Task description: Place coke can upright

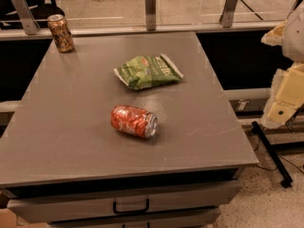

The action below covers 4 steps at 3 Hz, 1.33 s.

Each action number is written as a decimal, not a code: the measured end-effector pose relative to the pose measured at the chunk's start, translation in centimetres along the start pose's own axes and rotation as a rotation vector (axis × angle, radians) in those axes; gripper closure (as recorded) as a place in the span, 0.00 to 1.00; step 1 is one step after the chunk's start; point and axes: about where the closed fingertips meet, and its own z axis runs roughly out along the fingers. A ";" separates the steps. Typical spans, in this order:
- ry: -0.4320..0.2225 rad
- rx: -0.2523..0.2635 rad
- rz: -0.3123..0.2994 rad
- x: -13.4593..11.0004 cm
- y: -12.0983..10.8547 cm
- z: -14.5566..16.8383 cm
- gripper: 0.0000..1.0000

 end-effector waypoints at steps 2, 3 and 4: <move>-0.012 -0.007 -0.003 -0.5 0.1 0.2 0.00; -0.040 -0.056 -0.036 -4.5 1.4 3.1 0.00; -0.058 -0.110 -0.056 -9.6 3.1 7.1 0.00</move>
Offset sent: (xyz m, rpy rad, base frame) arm 0.0025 0.0130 -0.0082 0.0325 0.0283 0.0216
